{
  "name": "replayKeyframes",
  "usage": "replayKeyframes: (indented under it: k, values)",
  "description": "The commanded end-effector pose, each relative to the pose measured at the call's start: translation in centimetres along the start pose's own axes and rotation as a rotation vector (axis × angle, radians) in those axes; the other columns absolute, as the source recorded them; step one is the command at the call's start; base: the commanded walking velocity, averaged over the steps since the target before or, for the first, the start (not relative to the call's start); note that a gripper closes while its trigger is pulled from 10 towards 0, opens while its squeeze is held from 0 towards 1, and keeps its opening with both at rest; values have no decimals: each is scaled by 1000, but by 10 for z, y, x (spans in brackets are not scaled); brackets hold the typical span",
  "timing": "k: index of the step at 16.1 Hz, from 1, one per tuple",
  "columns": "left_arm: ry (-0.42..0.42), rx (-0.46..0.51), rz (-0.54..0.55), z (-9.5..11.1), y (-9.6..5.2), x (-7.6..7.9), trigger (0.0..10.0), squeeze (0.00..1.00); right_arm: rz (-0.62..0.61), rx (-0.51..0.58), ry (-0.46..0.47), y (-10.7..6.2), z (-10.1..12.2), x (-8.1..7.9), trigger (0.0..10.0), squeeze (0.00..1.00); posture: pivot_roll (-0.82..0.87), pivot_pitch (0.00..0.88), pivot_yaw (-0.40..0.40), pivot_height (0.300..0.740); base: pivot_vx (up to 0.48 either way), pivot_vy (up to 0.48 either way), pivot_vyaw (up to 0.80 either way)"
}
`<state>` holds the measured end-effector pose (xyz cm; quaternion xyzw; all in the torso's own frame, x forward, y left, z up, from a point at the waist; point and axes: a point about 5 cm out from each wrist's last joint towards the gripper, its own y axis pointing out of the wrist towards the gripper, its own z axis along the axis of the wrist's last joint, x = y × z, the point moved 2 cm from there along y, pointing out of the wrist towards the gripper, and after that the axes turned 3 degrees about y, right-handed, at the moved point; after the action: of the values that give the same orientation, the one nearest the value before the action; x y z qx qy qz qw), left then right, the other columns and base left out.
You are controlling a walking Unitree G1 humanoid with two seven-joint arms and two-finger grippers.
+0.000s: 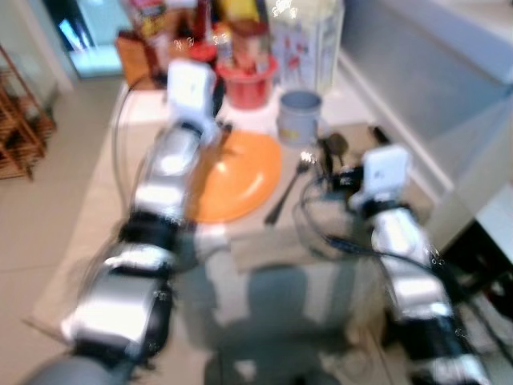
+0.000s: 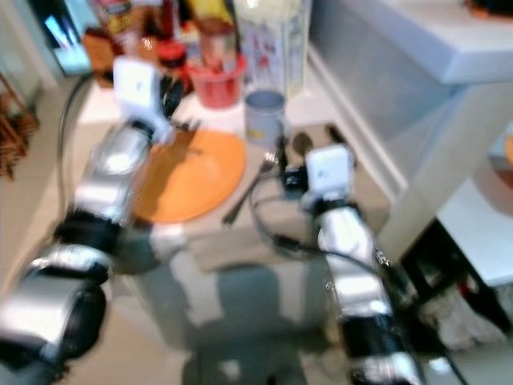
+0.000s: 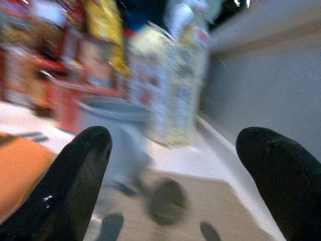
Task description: Setting the table
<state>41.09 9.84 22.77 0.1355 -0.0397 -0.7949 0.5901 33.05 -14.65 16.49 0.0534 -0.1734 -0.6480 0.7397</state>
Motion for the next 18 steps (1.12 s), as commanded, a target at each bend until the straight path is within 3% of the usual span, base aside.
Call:
replayKeyframes:
  k: [1, 6, 7, 10, 13, 18]
  values:
    - [25, 15, 57, 6, -2, -17, 10000, 0, 32, 30, 14, 3, 7, -11, 10000, 0, -82, 0, 42, 740, 0, 0, 0]
    - [18, -38, 20, 2, -3, -18, 10000, 0, 47, 31, 26, 2, 8, -14, 10000, 0, -84, 0, 43, 740, 0, 0, 0]
    - [27, -115, -27, -7, -3, -22, 10000, 0, 46, 31, 37, 3, 9, -14, 10000, 0, -84, 0, 45, 740, 0, 0, 0]
    - [89, -216, -88, -18, -5, -27, 10000, 0, 36, 23, 52, 3, 8, -12, 10000, 0, -86, 0, 48, 740, 0, 0, 0]
    - [108, -327, -198, -30, -17, -29, 10000, 0, 30, 11, 62, 2, 7, -10, 10000, 0, -87, 0, 50, 740, 0, 0, 0]
    - [124, -429, -176, -47, -31, -43, 10000, 0, 25, -8, 122, 4, 7, -8, 10000, 0, -78, 0, 46, 740, 0, 0, 0]
